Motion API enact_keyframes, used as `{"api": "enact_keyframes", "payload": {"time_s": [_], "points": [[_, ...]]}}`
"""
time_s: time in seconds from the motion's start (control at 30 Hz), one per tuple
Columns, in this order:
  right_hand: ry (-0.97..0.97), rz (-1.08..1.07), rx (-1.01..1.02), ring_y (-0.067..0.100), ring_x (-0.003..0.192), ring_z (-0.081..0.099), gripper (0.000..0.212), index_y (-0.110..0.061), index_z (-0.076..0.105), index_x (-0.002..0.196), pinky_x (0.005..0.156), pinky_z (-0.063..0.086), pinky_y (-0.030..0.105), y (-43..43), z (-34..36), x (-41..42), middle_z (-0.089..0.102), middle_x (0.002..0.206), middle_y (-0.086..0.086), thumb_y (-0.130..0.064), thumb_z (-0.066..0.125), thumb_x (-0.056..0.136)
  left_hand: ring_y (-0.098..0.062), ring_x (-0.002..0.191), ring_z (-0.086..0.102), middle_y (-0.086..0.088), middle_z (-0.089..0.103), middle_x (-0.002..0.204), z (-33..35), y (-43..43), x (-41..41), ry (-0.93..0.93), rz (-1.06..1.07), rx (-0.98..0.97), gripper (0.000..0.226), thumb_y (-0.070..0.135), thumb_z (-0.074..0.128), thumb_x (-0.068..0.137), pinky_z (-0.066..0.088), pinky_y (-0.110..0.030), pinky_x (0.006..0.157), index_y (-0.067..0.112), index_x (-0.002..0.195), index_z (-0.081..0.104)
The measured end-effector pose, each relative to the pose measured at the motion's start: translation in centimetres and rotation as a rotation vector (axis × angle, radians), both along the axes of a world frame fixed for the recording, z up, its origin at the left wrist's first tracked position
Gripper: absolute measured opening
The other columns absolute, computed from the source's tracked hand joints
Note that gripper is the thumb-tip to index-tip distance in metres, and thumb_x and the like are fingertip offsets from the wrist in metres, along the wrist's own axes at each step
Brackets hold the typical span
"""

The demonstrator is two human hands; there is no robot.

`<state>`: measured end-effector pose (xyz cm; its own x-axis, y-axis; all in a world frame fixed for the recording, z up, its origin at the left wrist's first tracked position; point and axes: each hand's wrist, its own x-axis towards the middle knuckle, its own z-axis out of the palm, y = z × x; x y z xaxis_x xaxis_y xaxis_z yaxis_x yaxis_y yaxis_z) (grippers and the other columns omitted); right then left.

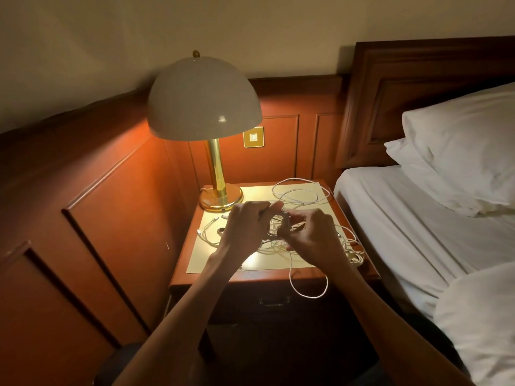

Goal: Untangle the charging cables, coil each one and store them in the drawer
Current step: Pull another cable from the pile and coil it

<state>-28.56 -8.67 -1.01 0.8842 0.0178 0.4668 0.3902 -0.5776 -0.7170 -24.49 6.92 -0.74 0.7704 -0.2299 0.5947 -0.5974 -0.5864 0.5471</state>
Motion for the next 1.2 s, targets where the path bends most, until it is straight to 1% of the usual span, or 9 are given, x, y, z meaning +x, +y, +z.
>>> {"api": "enact_keyframes", "payload": {"time_s": [0.2,0.27,0.37,0.5,0.63,0.77,1.0,1.1,1.2], "points": [[-0.094,-0.148,-0.403,0.010,0.070,0.071,0.035,-0.005,0.050,0.139,0.053,0.038,0.002,1.7,-3.8,0.1,0.073,0.085,0.002,-0.017,0.046,0.106,-0.004,0.054,0.066,0.012,0.063,0.067,-0.2,-0.5,0.0,0.186,0.006,0.043,0.032,0.032,0.055,0.100,0.059,-0.030,0.055,0.007,0.093,0.074],[-0.065,-0.136,-0.421,0.012,0.070,0.072,0.029,-0.006,0.055,0.132,0.053,0.040,0.004,1.5,-4.1,-0.2,0.074,0.086,0.006,-0.009,0.047,0.104,-0.006,0.054,0.066,0.003,0.065,0.071,0.0,-0.5,0.1,0.345,-0.028,0.095,0.026,0.028,0.056,0.100,0.060,-0.032,0.052,0.008,0.089,0.070],[0.015,-0.076,-0.269,0.014,0.060,0.068,0.025,-0.005,0.064,0.114,0.053,0.057,0.026,0.8,-3.5,0.0,0.070,0.075,0.008,-0.006,0.043,0.103,-0.002,0.051,0.063,0.010,0.061,0.066,-0.1,0.0,0.2,0.597,-0.103,0.001,0.027,0.029,0.056,0.099,0.055,-0.024,0.052,0.009,0.092,0.072],[0.224,0.014,0.059,0.017,0.063,0.071,0.025,-0.010,0.066,0.105,0.055,0.061,0.037,0.4,-3.0,0.1,0.071,0.079,0.008,-0.021,0.044,0.106,-0.011,0.064,0.066,0.005,0.066,0.072,-1.2,0.5,0.4,0.610,-0.085,-0.068,0.031,0.035,0.056,0.099,0.061,-0.033,0.062,0.011,0.094,0.076],[0.041,-0.094,-0.265,0.020,0.075,0.069,0.025,-0.007,0.071,0.109,0.070,0.059,0.039,0.6,-3.5,0.9,0.072,0.089,0.010,-0.027,0.061,0.098,-0.016,0.061,0.071,0.003,0.067,0.067,-2.1,0.3,0.8,0.603,-0.002,-0.051,0.031,0.038,0.058,0.097,0.062,-0.042,0.066,0.017,0.077,0.072],[0.084,-0.088,-0.529,0.025,0.088,0.066,0.025,-0.005,0.066,0.110,0.075,0.056,0.035,1.4,-2.9,1.1,0.065,0.098,0.014,-0.025,0.052,0.103,-0.013,0.057,0.071,-0.001,0.068,0.061,-3.0,0.0,1.3,0.551,0.043,0.033,0.034,0.032,0.058,0.097,0.062,-0.043,0.062,0.020,0.066,0.067],[0.013,-0.169,-0.503,0.025,0.074,0.070,0.025,-0.007,0.060,0.116,0.065,0.058,0.034,3.4,-2.7,2.1,0.072,0.088,0.013,-0.017,0.039,0.105,-0.019,0.079,0.062,0.004,0.065,0.084,-1.3,-0.5,2.4,0.451,0.225,0.125,0.031,0.037,0.043,0.103,0.045,-0.029,0.064,0.021,0.091,0.066],[0.235,-0.150,-0.457,0.027,0.081,0.064,0.032,-0.013,0.063,0.107,0.069,0.051,0.036,2.7,-1.5,3.0,0.069,0.093,0.012,-0.029,0.035,0.106,-0.022,0.081,0.060,-0.003,0.068,0.088,-2.2,-0.5,3.2,0.539,0.190,0.047,0.039,0.042,0.041,0.103,0.041,-0.031,0.071,0.022,0.081,0.066],[0.408,-0.047,-0.311,0.026,0.091,0.063,0.035,-0.015,0.066,0.103,0.078,0.050,0.039,1.4,-1.6,3.1,0.068,0.098,0.007,-0.036,0.037,0.106,-0.028,0.087,0.067,-0.004,0.071,0.086,-3.6,0.0,4.1,0.710,-0.046,-0.203,0.046,0.065,0.060,0.084,0.054,-0.041,0.086,0.022,0.075,0.074]]}}
